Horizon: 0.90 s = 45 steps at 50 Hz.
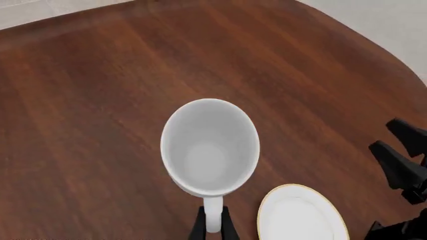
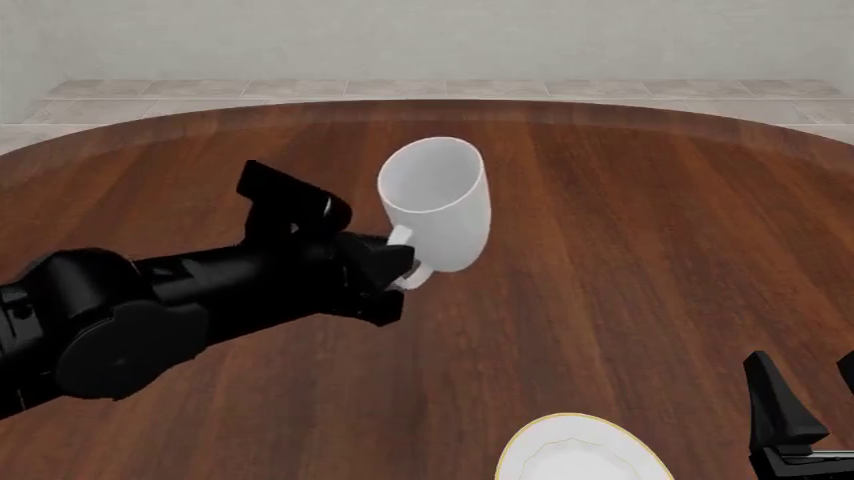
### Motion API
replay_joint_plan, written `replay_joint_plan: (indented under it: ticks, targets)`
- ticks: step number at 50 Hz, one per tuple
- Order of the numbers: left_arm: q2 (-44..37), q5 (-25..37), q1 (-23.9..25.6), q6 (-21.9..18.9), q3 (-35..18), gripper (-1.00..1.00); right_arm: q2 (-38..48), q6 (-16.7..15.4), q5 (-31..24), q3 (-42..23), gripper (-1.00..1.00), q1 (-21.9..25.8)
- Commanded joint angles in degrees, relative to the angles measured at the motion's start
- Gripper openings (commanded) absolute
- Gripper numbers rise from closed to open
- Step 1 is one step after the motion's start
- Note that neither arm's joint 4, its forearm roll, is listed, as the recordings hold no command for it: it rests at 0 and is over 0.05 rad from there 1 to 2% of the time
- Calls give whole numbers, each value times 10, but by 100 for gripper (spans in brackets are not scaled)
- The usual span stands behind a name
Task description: Put the white mug on the plate.
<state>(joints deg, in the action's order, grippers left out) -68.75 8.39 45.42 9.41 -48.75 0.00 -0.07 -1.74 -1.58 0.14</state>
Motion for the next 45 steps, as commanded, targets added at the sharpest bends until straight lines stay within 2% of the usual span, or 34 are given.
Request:
replay_joint_plan:
  ticks: [1, 30, 32, 37, 45]
  targets:
    - [26, 8, 16, 8, 9, -100, 1, 0, 5, 3, 100, -1]
    - [19, -3, 29, 12, 16, -100, 1, 0, 5, 3, 100, -1]
    - [22, -4, 26, -1, 18, -100, 1, 0, 5, 3, 100, -1]
    - [17, 2, 37, 13, 11, -100, 1, 0, 5, 3, 100, -1]
    - [17, 3, 40, 8, 11, -100, 1, 0, 5, 3, 100, -1]
